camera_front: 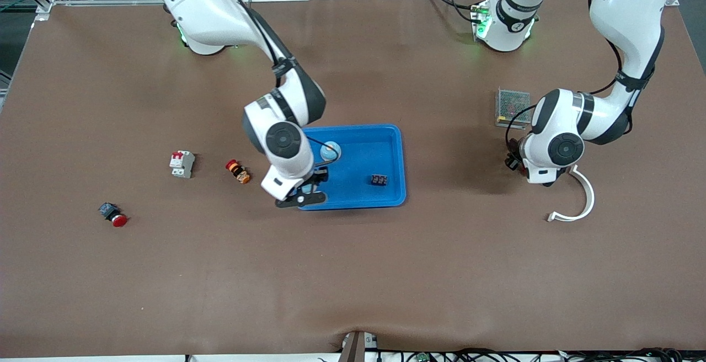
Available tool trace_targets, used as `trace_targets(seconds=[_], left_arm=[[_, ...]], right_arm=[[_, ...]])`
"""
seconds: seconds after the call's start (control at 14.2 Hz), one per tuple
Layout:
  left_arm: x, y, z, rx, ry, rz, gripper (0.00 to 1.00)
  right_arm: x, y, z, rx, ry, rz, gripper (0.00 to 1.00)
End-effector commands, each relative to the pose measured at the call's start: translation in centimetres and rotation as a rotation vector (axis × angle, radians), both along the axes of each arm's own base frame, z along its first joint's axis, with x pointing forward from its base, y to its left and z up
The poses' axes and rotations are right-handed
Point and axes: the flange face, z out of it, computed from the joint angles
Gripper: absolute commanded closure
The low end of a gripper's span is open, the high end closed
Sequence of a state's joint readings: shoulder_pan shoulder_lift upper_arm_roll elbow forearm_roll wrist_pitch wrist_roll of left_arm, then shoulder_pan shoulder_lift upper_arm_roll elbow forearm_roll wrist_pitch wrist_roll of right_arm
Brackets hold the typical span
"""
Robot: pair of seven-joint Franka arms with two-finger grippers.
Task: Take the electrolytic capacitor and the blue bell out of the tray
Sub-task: 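Release the capacitor with the left gripper while the right gripper carries the bell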
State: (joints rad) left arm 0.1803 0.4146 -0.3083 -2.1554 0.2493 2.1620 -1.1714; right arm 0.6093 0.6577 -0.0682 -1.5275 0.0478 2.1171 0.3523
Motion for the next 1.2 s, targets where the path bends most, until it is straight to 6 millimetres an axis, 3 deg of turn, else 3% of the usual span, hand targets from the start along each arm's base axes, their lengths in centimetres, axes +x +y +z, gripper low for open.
trace_targets(seconds=[0.0,0.28,0.42,0.71,0.85,1.13], left_arm=[[1.2,-1.8,2.4,-0.026,-0.018,0.025,0.00],[4.6,-7.2,8.2,-0.073,-0.056,0.079,0.00],[5.2,-10.5,9.9,-0.084,-0.081,0.099,0.00],[6.0,-19.5,10.2,-0.103,-0.101,0.225,0.02],[6.0,-23.7,10.0,-0.089,-0.116,0.304,0.11],[4.8,-29.5,8.1,-0.083,-0.121,0.393,0.21]], right_arm=[[1.7,-5.4,3.7,0.020,0.037,0.094,0.54],[4.4,-14.1,6.8,0.040,0.072,0.259,0.54],[5.1,-18.6,7.3,0.051,0.092,0.307,0.54],[5.7,-26.8,6.7,0.081,0.112,0.434,0.54],[6.0,-31.4,6.4,0.099,0.115,0.494,0.54],[6.2,-39.9,5.9,0.133,0.110,0.613,0.54]])
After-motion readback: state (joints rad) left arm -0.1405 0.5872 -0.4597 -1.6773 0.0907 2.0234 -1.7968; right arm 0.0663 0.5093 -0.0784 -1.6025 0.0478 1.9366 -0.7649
